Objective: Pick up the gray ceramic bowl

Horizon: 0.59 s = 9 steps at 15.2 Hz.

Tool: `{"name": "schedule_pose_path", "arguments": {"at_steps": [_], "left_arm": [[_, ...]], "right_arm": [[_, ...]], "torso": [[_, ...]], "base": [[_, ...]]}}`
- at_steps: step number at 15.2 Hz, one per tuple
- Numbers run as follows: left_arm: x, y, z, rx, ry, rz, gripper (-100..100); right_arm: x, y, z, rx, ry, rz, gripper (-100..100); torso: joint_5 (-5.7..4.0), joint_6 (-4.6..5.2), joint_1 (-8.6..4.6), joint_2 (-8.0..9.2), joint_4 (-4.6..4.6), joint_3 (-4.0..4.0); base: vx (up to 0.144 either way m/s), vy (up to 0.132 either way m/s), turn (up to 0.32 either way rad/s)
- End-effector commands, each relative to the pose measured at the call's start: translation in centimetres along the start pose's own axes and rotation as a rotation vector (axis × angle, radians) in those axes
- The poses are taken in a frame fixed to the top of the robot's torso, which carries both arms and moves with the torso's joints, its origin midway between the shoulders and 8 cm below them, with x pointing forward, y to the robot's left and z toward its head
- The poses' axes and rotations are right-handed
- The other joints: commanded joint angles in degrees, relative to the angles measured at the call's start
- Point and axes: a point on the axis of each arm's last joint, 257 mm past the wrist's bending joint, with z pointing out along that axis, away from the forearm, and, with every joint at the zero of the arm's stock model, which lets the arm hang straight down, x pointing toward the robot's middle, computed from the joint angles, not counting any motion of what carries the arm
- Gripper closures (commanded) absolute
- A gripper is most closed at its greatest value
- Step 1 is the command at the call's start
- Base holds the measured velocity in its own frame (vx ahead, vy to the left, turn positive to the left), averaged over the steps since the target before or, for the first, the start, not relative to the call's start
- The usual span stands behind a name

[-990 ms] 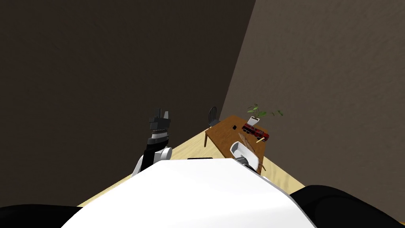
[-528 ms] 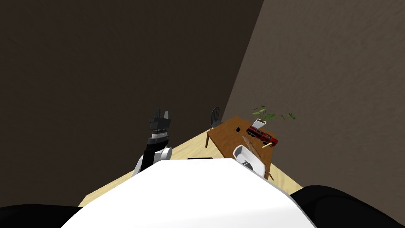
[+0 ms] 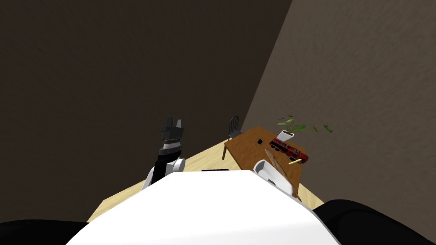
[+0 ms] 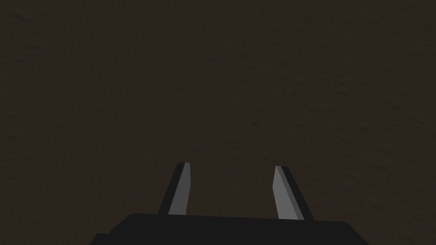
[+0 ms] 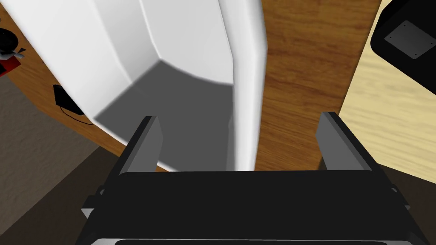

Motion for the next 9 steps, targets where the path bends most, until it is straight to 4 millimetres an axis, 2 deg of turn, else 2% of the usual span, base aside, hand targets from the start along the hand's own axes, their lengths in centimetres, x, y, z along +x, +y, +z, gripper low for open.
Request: {"name": "schedule_pose_path", "arguments": {"at_steps": [1, 6, 7, 8, 9], "left_arm": [[0.0, 0.0, 0.0, 0.0, 0.0, 0.0, 0], [0.0, 0.0, 0.0, 0.0, 0.0, 0.0, 0], [0.0, 0.0, 0.0, 0.0, 0.0, 0.0, 0], [0.0, 0.0, 0.0, 0.0, 0.0, 0.0, 0], [0.0, 0.0, 0.0, 0.0, 0.0, 0.0, 0]], "right_arm": [[0.3, 0.1, 0.6, 0.002, 0.004, 0.008, -100], [0.8, 0.3, 1.9, 0.004, 0.01, 0.022, -100], [0.6, 0.3, 1.6, 0.004, 0.01, 0.018, -100], [0.7, 0.3, 1.7, 0.004, 0.009, 0.02, 100], [0.6, 0.3, 1.7, 0.004, 0.009, 0.02, 100]], "torso": [[0.0, 0.0, 0.0, 0.0, 0.0, 0.0], [-0.02, -0.01, -0.06, 0.09, 0.02, 0.05], [-0.02, -0.01, -0.06, 0.09, 0.02, 0.05], [-0.01, 0.0, -0.04, 0.09, 0.02, 0.05], [-0.01, 0.01, -0.02, 0.09, 0.02, 0.05]], "base": [[0.003, -0.005, 0.056], [-0.003, -0.013, 0.062], [-0.002, -0.009, 0.017], [0.0, 0.0, 0.0], [0.0, 0.0, 0.0]]}}
